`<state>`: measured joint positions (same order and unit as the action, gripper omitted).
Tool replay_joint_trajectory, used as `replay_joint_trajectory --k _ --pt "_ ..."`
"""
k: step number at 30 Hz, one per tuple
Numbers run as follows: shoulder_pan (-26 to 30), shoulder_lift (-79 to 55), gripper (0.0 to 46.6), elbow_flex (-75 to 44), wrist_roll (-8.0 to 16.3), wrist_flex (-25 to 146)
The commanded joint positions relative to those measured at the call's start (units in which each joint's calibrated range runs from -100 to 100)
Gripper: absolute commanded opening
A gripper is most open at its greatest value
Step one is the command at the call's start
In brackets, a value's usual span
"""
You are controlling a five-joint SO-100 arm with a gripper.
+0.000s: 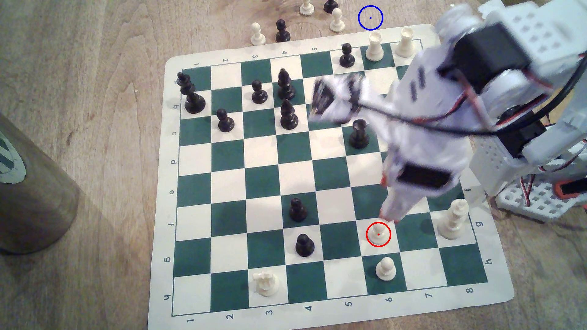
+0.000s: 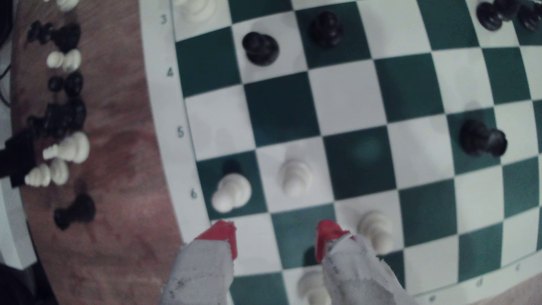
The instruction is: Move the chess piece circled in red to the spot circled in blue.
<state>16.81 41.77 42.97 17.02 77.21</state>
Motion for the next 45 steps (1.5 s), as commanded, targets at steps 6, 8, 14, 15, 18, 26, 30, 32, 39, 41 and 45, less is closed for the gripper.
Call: replay_joint_trajectory --k 6,8,14,15,18,26,30,32,39,41,45 --pt "-0.74 -3.57 14.1 7.71 -0.20 -7.51" --pt "-0.66 -3.82 14.6 9.70 -0.05 -9.07" --pt "0.43 -4.59 14.9 12.87 1.07 -11.77" --pt "0.67 -5.01 14.9 13.24 1.17 -12.10" --pt "1.45 -6.54 15.3 14.69 1.56 -14.64" --pt "1.76 -11.80 15.8 14.69 2.10 -19.96" --pt "0.75 -13.16 16.7 15.41 1.90 -22.99" --pt "0.04 -13.50 15.9 16.23 1.71 -24.63" --pt "0.59 -14.09 16.0 15.68 2.05 -24.88" --pt "0.59 -14.52 14.8 15.59 2.05 -24.88" --pt "0.51 -14.94 12.6 15.41 2.05 -24.80"
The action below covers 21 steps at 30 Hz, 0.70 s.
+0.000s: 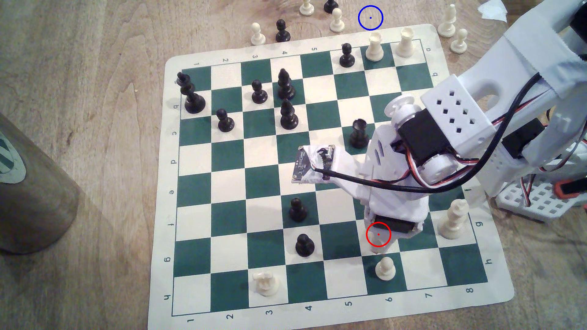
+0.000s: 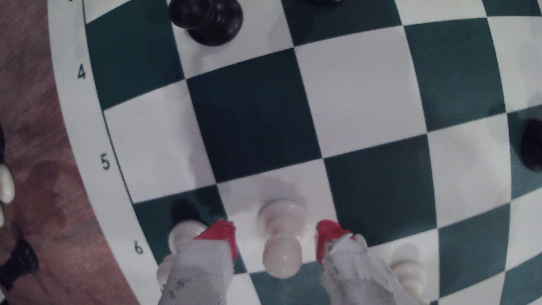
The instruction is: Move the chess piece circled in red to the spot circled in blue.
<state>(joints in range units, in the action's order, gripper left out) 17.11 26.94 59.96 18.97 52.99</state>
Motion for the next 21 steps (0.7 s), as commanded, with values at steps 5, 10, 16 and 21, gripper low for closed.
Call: replay_joint_trajectory --k 5,10,16,21 --pt "-0.10 -0.28 11.3 -1.58 0.15 -0.57" --pt "-0.02 0.74 5.5 -1.67 0.29 -0.24" --pt "0.37 1.92 0.5 -1.67 0.44 0.00" --pt "0.22 5.15 0.2 -1.67 0.63 0.82"
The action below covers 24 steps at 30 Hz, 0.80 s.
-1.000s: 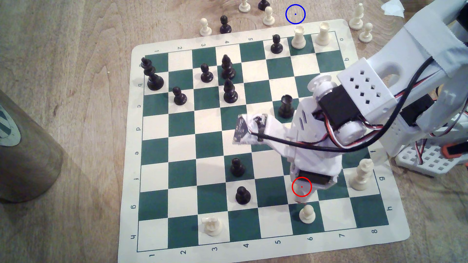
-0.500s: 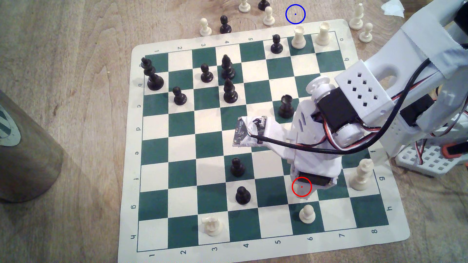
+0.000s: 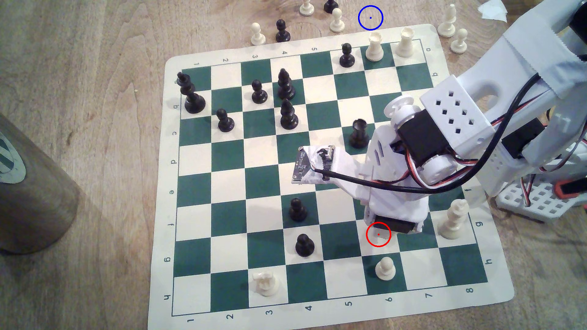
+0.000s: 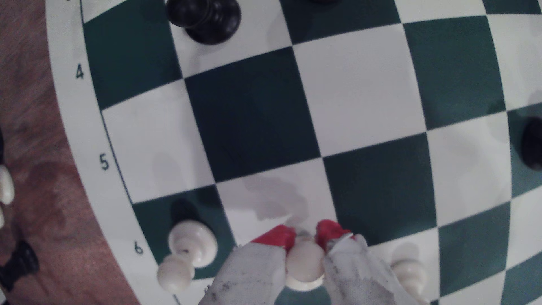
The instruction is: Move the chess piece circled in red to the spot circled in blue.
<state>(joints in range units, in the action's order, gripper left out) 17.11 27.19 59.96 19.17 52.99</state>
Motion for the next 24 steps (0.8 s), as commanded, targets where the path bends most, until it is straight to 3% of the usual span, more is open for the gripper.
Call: replay_joint_trajectory --k 1,8,13,17,24 --pt "-0.02 6.00 0.2 -1.94 0.44 1.23" --pt "-5.10 19.50 0.2 -4.93 -0.05 4.42" --pt "-13.47 29.60 0.2 -6.11 -1.86 8.27" --pt "-20.67 36.22 0.2 -7.65 -4.20 12.61" --pt "-41.24 32.40 0.2 -15.27 -10.31 11.47"
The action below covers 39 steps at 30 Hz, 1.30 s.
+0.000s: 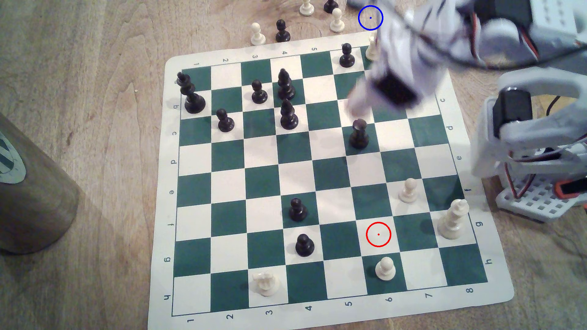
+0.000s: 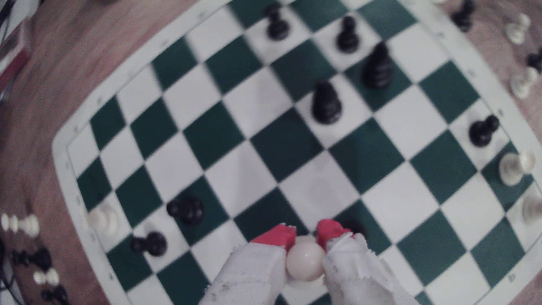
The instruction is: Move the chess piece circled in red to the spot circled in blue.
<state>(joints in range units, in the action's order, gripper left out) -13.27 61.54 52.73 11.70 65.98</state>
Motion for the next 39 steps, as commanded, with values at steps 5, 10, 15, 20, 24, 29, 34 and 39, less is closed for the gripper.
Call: replay_joint_trajectory --k 5,10,15,20,24,29,34,39 --pt "-22.51 -8.66 0.2 -10.58 -5.03 -7.99" --pt "-29.24 -16.04 0.2 -10.58 -5.47 -14.38" --pt "-33.38 -23.17 0.2 -10.03 -5.86 -21.34" --pt "-36.82 -31.07 0.2 -8.94 -6.40 -28.30" --pt "-37.68 -34.55 0.2 -8.13 -6.40 -32.81" --pt "-38.47 -40.49 0.2 -8.31 -6.35 -38.38" --pt "-37.68 -45.84 0.2 -7.95 -6.06 -41.65" --pt "-37.45 -51.69 0.2 -8.13 -6.01 -47.30"
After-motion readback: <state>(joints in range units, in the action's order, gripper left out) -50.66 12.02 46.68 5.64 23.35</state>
